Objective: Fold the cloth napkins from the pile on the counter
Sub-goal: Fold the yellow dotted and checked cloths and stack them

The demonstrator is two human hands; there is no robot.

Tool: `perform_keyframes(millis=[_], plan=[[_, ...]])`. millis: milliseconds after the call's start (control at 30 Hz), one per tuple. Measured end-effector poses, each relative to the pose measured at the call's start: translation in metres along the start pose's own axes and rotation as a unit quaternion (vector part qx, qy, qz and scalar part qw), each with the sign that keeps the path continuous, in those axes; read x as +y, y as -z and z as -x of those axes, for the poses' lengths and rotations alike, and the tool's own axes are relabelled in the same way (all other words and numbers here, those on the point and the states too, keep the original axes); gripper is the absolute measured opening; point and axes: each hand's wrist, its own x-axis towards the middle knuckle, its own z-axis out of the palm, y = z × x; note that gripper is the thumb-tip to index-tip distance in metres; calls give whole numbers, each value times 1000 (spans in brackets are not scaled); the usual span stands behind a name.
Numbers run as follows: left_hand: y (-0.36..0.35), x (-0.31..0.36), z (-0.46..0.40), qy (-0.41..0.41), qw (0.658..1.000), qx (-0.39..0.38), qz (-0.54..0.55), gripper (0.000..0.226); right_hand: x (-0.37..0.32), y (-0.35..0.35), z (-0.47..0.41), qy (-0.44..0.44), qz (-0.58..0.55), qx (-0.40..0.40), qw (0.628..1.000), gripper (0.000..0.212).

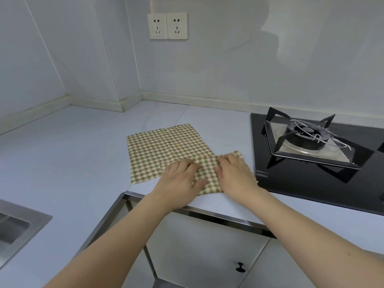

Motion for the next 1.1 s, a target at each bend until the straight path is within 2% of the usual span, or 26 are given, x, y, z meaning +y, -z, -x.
perform_keyframes(millis=[100, 267, 333, 400, 500, 567, 633, 733, 833, 867, 933, 1000, 1100], plan=[[1, 0, 5, 16, 999, -34, -20, 73, 1, -2, 10, -8, -4, -41, 999, 57], [6, 5, 5, 36, 994, -85, -54, 99, 0, -1, 11, -23, 34, -76, 996, 66], [10, 3, 3, 37, 992, -118, -40, 98, 0, 0, 12, -25, 36, -85, 995, 76], [14, -5, 0, 42, 990, -131, -4, 92, 0, 1, 13, -23, 42, -95, 994, 94], [25, -26, -4, 86, 992, -69, 64, 70, -1, 5, 14, -14, 42, -105, 994, 119], [31, -37, -7, 118, 990, -20, 73, 48, -1, 6, 15, -3, 34, -105, 994, 123], [38, -40, -15, 123, 992, -15, 33, 35, -1, 7, 16, 6, 29, -107, 994, 124], [51, -38, -29, 152, 984, -73, 52, 20, -6, 11, 22, 29, 24, -56, 998, 114], [66, -39, -40, 159, 965, -150, 147, 2, -29, 4, 39, 134, 12, 88, 987, 67], [71, -39, -43, 146, 963, -172, 146, 6, -41, -2, 46, 179, 4, 119, 977, 53], [79, -38, -45, 124, 967, -189, 119, 8, -64, -16, 58, 231, 9, 130, 964, 42], [83, -37, -45, 116, 970, -180, 114, 3, -80, -28, 64, 229, 30, 141, 963, 37], [84, -40, -40, 129, 967, -164, 148, 11, -89, -34, 66, 175, 36, 168, 970, 35]])
